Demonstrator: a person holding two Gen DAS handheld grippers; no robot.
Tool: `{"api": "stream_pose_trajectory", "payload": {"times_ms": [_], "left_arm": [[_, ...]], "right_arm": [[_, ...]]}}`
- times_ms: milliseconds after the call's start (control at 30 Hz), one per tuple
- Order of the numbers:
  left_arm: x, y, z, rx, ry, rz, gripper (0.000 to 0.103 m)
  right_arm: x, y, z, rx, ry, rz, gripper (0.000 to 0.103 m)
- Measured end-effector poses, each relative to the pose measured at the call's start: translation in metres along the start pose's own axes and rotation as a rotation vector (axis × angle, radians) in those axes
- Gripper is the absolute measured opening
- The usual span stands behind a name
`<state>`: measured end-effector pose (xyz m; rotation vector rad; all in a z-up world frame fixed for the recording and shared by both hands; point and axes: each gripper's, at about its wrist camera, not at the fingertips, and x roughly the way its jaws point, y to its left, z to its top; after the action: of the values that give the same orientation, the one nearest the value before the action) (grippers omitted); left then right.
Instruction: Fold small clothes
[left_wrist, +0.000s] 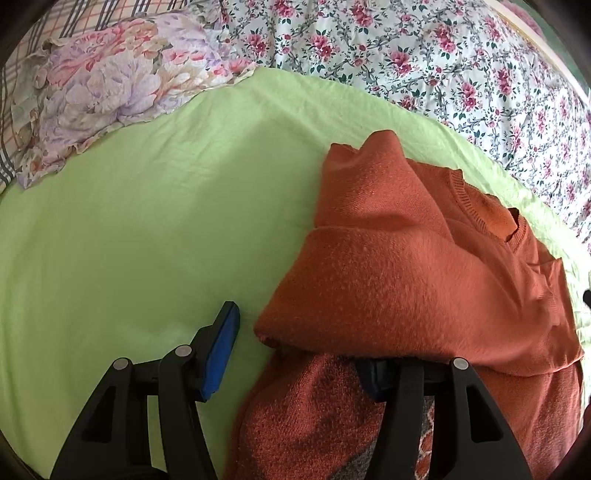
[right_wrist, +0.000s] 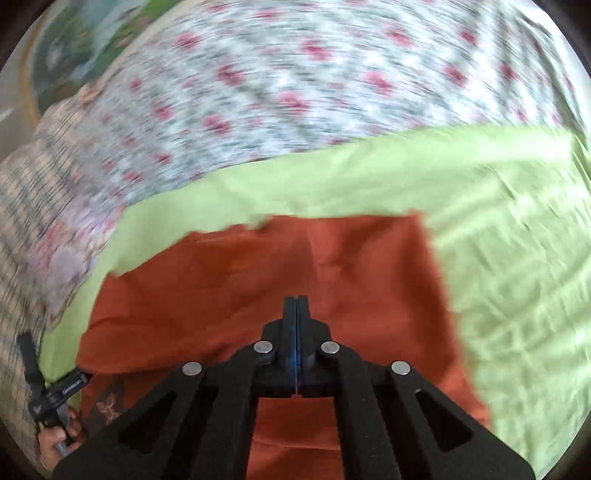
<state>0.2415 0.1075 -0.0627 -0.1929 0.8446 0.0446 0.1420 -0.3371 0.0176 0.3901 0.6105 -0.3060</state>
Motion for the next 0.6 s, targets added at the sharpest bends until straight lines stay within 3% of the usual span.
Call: {"api": "stream_pose_trajectory", "payload": {"times_ms": [133, 233, 267, 333, 367, 400, 600], "left_arm": [[-0.002, 0.001, -0.002, -0.006, -0.009, 0.002, 0.058], [-0.001, 0.002, -0.002, -0.008, -0.009, -0.002, 0.058], [-0.001, 0.002, -0.002, -0.009, -0.009, -0.004, 0.058], [-0.001, 0.003, -0.002, -0.013, -0.009, -0.01, 0.058], [-0.001, 0.004, -0.002, -0.016, -0.009, -0.013, 0.058], [-0.001, 0.004, -0.002, -0.018, -0.009, -0.016, 0.058], [0.001, 0.004, -0.002, -0.017, -0.011, -0.017, 0.058]], "right_arm": [[-0.008, -0.039, -0.008, 0.1, 0.015, -0.02, 0.0], [-0.001, -0.044, -0.017, 0.172, 0.094, 0.055, 0.001], [0.003, -0.041, -0.021, 0.184, 0.108, 0.065, 0.003], [0.011, -0.038, -0.028, 0.205, 0.132, 0.102, 0.018], [0.016, -0.037, -0.031, 0.219, 0.141, 0.12, 0.035], [0.02, -0.035, -0.033, 0.227, 0.145, 0.127, 0.042], [0.055, -0.023, -0.035, 0.217, 0.202, 0.095, 0.041]]}}
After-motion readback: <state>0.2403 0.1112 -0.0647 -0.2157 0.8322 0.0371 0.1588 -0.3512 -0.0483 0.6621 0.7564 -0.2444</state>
